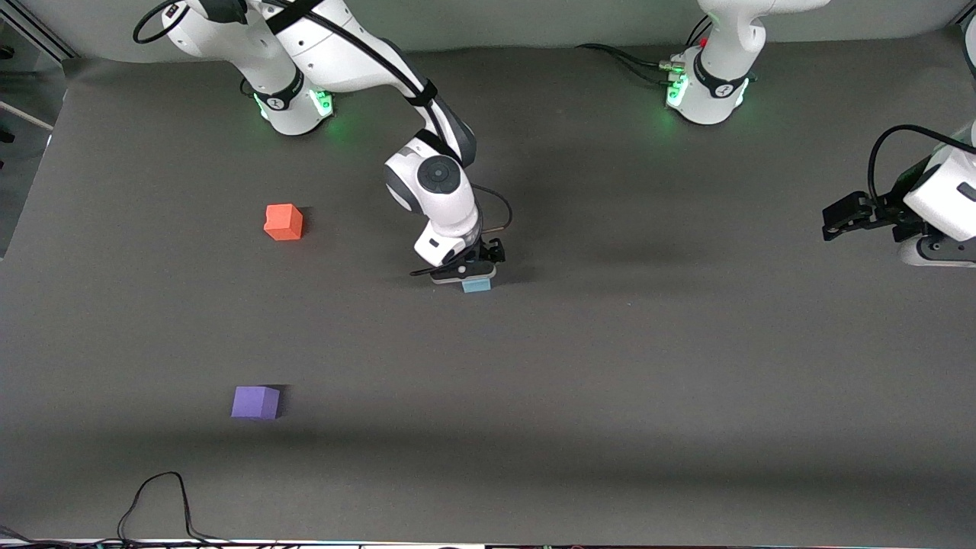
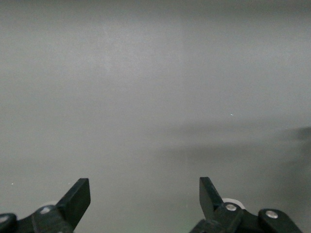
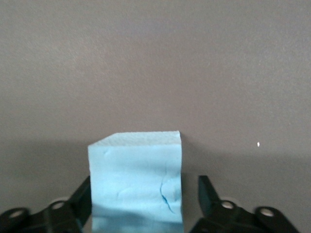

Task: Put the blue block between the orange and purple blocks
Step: 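Lower the right gripper over the blue cube and grasp it, then lift the blue cube with the right gripper and carry it past the orange cube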

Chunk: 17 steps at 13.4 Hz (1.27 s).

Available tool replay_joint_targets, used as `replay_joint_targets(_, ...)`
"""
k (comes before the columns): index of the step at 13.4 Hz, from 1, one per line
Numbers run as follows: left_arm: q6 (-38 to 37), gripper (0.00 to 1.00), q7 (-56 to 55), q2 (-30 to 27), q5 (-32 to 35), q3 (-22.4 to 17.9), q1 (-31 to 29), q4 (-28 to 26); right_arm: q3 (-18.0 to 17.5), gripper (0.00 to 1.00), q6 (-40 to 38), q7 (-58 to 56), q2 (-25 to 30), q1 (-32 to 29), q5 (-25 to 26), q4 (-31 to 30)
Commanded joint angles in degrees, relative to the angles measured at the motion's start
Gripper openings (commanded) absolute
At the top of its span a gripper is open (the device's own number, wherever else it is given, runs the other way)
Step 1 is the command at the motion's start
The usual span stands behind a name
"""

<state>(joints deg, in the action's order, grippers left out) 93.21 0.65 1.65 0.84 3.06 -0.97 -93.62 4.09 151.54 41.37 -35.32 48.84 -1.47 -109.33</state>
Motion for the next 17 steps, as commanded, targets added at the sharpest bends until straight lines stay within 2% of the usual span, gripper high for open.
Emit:
replay_joint_targets(1, -0.8, 1.0, 2.3, 0.4, -0.6, -0.7, 0.6, 1.2, 0.3, 0.15, -0.8, 0.0, -0.9, -0.4, -1.1, 2.6)
replay_joint_targets(2, -0.8, 1.0, 2.4, 0.4, -0.6, -0.7, 0.6, 1.2, 0.3, 0.1, -2.1, -0.3, -0.3, -1.5, -1.1, 2.6)
replay_joint_targets(3, -0.8, 1.0, 2.5, 0.3, -0.6, -0.7, 0.6, 1.2, 0.3, 0.1, -6.0, -0.9, 1.7, -2.8, -1.0, 3.2)
replay_joint_targets(7, -0.8, 1.0, 2.6, 0.2, -0.6, -0.7, 0.6, 1.2, 0.7, 0.11, -31.3, -4.9, 14.9, -5.2, -1.3, 12.7)
replay_joint_targets(9, -1.3, 1.0, 2.5, 0.2, -0.6, -0.7, 0.6, 1.2, 0.7, 0.11, -43.5, -6.7, 17.3, -8.6, -4.3, 23.7)
replay_joint_targets(10, -1.4, 1.0, 2.4, 0.2, -0.6, -0.7, 0.7, 1.2, 0.7, 0.11, -50.1, -10.1, 16.8, -10.6, -5.5, 30.9)
replay_joint_targets(11, -1.4, 1.0, 2.4, 0.2, -0.7, -0.7, 0.6, 1.2, 0.7, 0.11, -54.6, -11.3, 16.7, -12.6, -6.5, 35.4)
replay_joint_targets(12, -1.4, 1.0, 2.4, 0.2, -0.7, -0.7, 0.6, 1.2, 0.7, 0.12, -56.5, -11.7, 16.8, -14.9, -7.0, 37.1)
replay_joint_targets(14, -1.4, 1.0, 2.4, 0.3, -0.7, -0.7, 0.8, 1.3, 1.2, 0.12, -58.7, -18.7, 19.0, -17.7, -7.0, 36.6)
replay_joint_targets(16, -1.4, 1.0, 2.4, 0.3, -0.7, -0.7, 0.5, 1.4, 4.0, 0.12, -62.7, -23.9, 20.5, -20.4, -7.0, 36.0)
replay_joint_targets(17, -1.2, 1.0, 2.4, 0.3, -0.8, -0.7, 0.6, 1.5, 6.8, 0.13, -63.2, -27.8, 21.8, -21.2, -6.8, 34.7)
